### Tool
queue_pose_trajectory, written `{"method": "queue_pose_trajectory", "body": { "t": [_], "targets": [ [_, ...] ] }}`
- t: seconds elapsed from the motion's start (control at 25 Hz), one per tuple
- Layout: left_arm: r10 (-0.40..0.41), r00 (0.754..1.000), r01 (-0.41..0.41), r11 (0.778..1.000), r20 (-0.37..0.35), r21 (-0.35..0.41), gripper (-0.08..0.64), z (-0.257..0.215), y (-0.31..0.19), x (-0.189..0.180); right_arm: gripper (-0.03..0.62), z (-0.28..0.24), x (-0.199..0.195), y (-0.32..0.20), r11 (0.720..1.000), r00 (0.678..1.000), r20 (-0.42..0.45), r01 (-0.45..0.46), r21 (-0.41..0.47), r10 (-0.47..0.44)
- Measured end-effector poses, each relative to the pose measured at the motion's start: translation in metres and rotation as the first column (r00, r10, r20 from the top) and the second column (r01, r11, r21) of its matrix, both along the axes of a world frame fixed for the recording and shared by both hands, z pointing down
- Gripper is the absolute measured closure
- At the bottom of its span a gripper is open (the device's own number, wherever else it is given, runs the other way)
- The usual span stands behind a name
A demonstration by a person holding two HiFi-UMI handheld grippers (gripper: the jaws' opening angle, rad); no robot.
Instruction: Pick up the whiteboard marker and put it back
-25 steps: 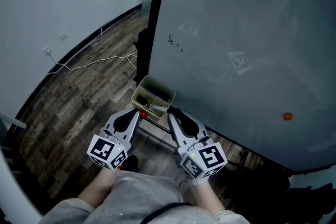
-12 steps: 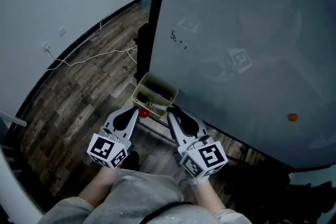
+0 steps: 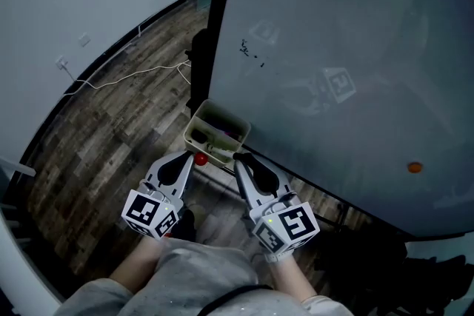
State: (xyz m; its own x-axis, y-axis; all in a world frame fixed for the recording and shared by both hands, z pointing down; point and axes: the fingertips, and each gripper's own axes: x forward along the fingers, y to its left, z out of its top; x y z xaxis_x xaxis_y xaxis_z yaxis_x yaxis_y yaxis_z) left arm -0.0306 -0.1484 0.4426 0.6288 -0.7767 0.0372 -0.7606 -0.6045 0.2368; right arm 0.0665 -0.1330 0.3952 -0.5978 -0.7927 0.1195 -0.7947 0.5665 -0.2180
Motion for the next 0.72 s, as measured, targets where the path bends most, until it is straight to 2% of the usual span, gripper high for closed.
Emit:
{"method": "queue_pose_trajectory", "body": {
  "t": [0.32,0.72],
  "targets": [
    [-0.014,1.000,0.014,1.000,-0.001,-0.024,0.545,0.008,-0.001,-0.006,0.514,0.005,-0.006,-0.001,1.000,1.000,-0.023,0.001,0.004,-0.001],
    [0.004,1.000,-0.005,0.999,-0.005,-0.046,0.545,0.017,0.002,-0.003,0.514,0.011,-0.011,0.002,1.000,1.000,-0.022,0.000,-0.003,0.000]
  ]
}}
